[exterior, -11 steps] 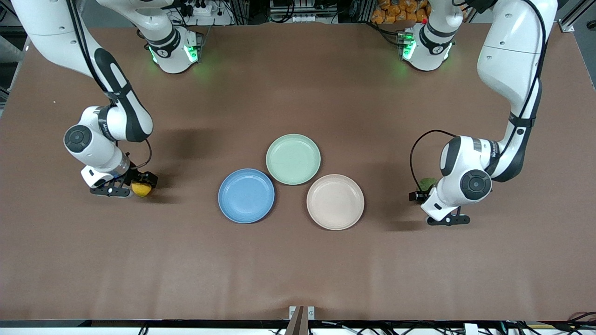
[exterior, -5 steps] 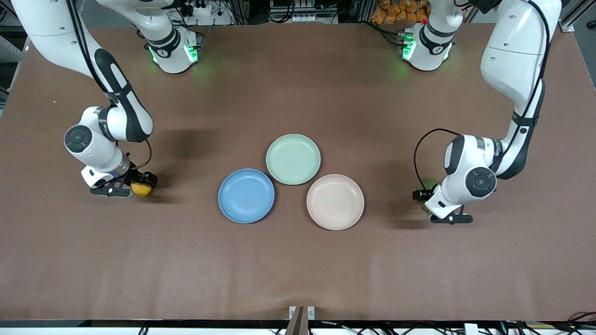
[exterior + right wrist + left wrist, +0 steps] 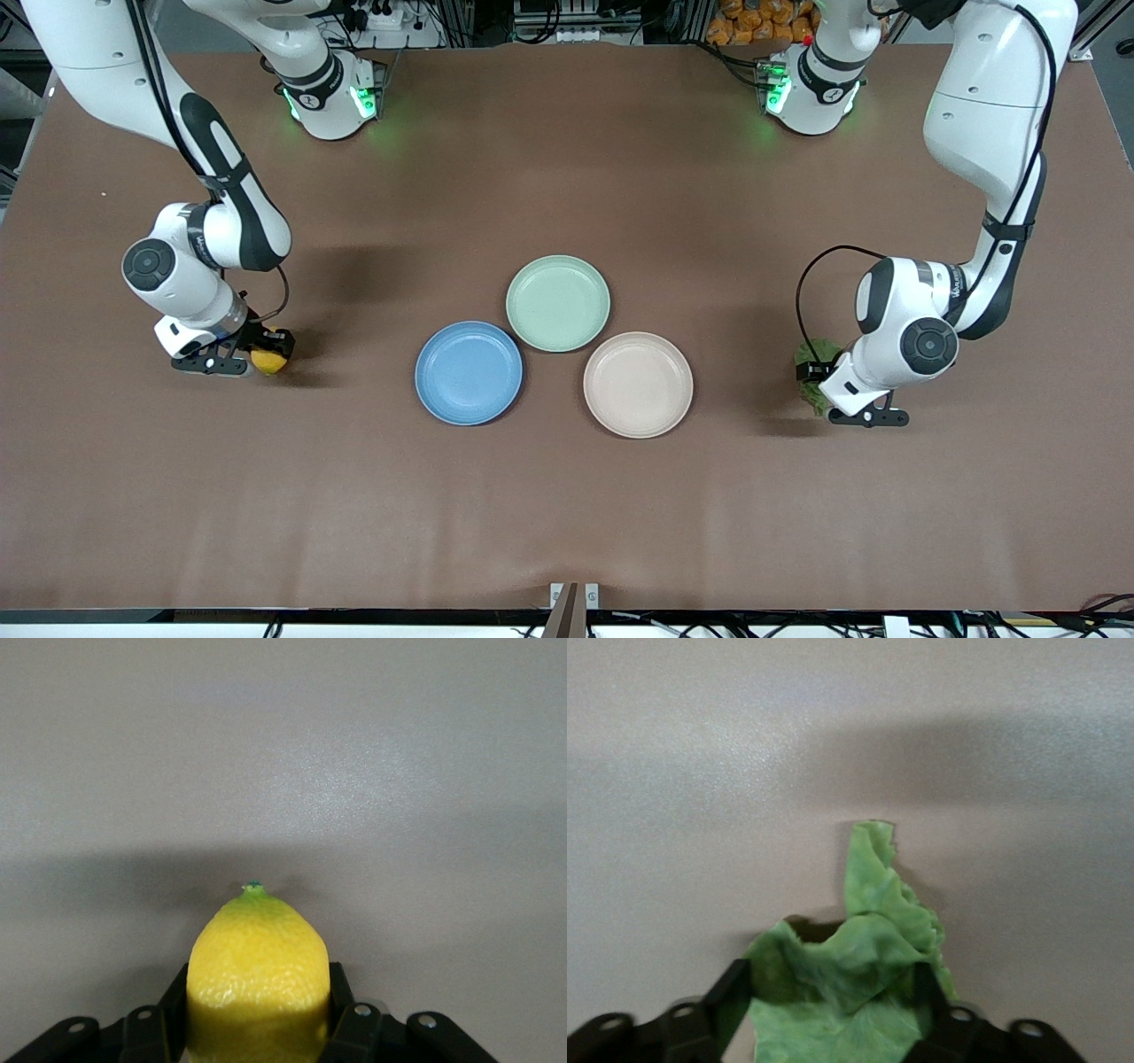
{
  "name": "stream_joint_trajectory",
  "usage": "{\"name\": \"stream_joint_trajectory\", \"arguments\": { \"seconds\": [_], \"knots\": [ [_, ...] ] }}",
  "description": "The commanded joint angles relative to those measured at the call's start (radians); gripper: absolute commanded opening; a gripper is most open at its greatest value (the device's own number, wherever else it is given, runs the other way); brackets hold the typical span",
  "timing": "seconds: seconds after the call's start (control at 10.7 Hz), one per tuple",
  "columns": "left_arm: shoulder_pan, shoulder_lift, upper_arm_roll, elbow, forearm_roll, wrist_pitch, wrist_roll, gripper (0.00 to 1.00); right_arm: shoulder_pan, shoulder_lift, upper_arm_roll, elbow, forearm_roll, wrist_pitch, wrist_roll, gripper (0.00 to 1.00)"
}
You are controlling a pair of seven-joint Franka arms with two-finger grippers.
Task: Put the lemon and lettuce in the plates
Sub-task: 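Close the right gripper on the lemon while the left gripper grasps the lettuce, then carry the lemon to the blue plate while the left gripper carries lettuce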
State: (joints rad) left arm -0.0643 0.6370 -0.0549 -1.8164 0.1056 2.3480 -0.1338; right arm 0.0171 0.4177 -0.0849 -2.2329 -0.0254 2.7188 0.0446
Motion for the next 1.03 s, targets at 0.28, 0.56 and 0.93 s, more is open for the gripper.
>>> {"name": "stream_joint_trajectory", "arguments": {
  "seconds": [0.28, 0.56, 0.93],
  "knots": [
    [0.008, 0.004, -0.008, -0.04, 0.009, 0.082, 0.006, 0.0, -0.009, -0.026, 0.047, 0.116, -0.005, -0.227, 0.015, 0.22],
    [0.006, -0.023, -0.008, -0.038, 0.011, 0.082, 0.006, 0.0, -0.009, -0.027, 0.088, 0.148, -0.005, -0.237, 0.027, 0.16],
    [0.009, -0.092, -0.01, -0.026, 0.009, 0.079, 0.012, 0.0, -0.008, -0.022, 0.198, 0.203, -0.005, -0.237, 0.214, 0.16]
  ]
}}
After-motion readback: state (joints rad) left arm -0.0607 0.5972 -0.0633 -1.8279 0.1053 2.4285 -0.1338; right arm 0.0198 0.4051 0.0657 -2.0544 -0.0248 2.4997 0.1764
